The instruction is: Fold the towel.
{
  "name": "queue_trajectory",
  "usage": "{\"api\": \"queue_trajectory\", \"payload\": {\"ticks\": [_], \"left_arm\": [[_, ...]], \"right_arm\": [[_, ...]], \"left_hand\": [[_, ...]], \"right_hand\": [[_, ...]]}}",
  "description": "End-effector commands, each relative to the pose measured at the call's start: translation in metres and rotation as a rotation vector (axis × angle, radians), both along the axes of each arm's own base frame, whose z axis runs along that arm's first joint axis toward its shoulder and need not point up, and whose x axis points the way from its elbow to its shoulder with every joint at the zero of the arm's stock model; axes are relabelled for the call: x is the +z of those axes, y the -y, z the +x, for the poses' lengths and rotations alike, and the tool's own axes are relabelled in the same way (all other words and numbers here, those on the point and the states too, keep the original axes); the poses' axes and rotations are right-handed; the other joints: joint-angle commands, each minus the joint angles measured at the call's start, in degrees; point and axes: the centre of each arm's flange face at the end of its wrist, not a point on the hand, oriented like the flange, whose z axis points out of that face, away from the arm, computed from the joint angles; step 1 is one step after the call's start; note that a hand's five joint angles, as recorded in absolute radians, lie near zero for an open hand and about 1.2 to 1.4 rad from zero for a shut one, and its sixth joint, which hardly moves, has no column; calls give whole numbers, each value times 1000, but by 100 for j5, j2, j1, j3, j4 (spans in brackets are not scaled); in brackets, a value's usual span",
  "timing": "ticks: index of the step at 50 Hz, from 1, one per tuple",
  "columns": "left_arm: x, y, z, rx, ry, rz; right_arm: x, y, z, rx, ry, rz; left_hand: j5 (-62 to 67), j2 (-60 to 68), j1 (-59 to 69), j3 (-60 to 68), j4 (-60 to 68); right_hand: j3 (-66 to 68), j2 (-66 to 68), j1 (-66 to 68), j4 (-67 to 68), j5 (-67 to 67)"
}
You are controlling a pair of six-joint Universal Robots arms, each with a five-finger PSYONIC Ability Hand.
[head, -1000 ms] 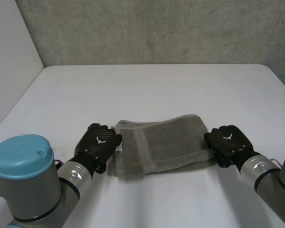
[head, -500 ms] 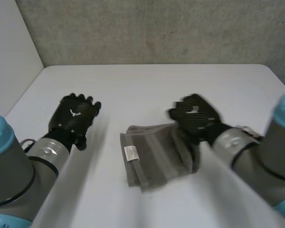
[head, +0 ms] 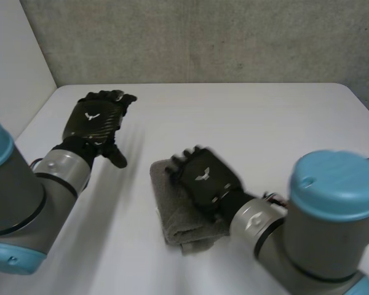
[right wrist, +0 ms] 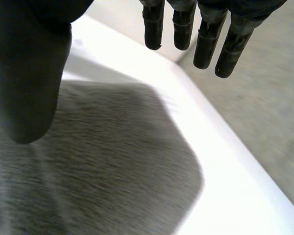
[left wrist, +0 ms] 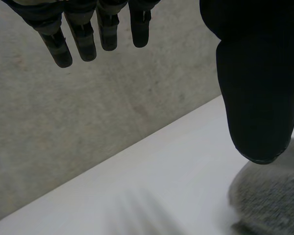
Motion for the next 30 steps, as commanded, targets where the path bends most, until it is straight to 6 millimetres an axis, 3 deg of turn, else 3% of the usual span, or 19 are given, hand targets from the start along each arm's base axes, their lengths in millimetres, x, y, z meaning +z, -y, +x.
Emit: {"api": "queue_trajectory", "payload": {"ticks": [1, 3, 7, 19, 25, 30], "left_arm": [[-11, -10, -25, -73, -35, 99], [-24, -22, -39, -118, -19, 170], [-39, -32, -51, -152, 7, 228], [-100, -37, -55, -129, 120, 368], [-101, -31, -57, -118, 120, 364], [-87, -28, -58, -117, 96, 332]], "right_arm": [[22, 42, -32, -208, 169, 127], [25, 52, -42, -257, 192, 197], [23, 59, -41, -265, 178, 243], [-50, 85, -22, -268, 24, 364], [-63, 86, -18, -235, -25, 348], [-53, 84, -15, -224, -6, 328]], "left_hand": [[-20, 116, 88, 111, 110], [-3, 133, 105, 128, 127], [14, 150, 122, 145, 144], [-87, 49, 21, 44, 43], [-87, 49, 21, 44, 43], [-87, 49, 21, 44, 43]], "right_hand": [[-416, -441, -345, -503, -355], [-416, -441, -345, -503, -355], [-416, -441, -345, -503, -355], [-416, -441, -345, -503, -355], [-416, -441, -345, -503, -355], [-416, -441, -345, -503, -355]]}}
